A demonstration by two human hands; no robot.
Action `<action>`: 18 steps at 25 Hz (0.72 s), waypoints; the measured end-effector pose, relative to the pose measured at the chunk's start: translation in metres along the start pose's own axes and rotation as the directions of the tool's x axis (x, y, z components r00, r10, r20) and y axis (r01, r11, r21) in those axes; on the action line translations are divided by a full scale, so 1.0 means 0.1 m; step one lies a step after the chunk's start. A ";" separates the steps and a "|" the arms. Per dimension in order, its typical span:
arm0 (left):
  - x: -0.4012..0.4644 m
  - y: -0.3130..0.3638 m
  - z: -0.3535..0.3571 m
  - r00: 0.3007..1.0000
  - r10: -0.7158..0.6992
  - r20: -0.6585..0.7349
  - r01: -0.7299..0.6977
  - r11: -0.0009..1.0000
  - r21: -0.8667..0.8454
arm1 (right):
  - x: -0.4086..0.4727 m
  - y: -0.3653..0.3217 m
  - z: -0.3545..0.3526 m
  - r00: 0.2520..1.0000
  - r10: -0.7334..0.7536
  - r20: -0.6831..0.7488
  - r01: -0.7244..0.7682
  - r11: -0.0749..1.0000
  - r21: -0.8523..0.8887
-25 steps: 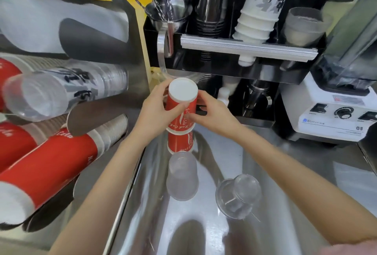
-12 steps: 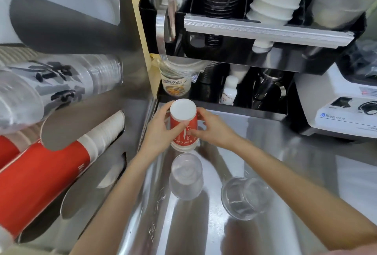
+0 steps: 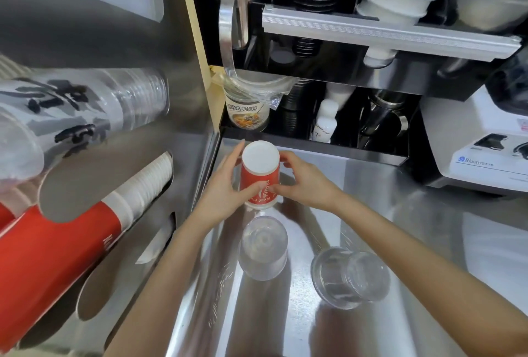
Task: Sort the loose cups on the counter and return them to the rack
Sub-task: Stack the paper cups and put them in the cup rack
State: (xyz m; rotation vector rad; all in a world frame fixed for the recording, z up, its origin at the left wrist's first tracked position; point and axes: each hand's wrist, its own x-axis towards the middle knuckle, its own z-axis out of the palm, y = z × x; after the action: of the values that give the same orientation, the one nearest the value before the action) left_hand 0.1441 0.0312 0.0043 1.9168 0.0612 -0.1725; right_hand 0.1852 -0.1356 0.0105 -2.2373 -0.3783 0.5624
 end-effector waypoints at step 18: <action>0.16 -0.51 0.19 0.963 -0.269 -0.006 0.264 0.940 0.215 | 0.20 0.11 0.20 0.999 0.031 0.011 -0.032 0.997 0.068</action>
State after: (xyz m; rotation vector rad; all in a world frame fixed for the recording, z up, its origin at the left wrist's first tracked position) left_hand 0.1515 0.0302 -0.0523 2.1161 0.2993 -0.3982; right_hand 0.1930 -0.1213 -0.0155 -2.1785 -0.3248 0.5951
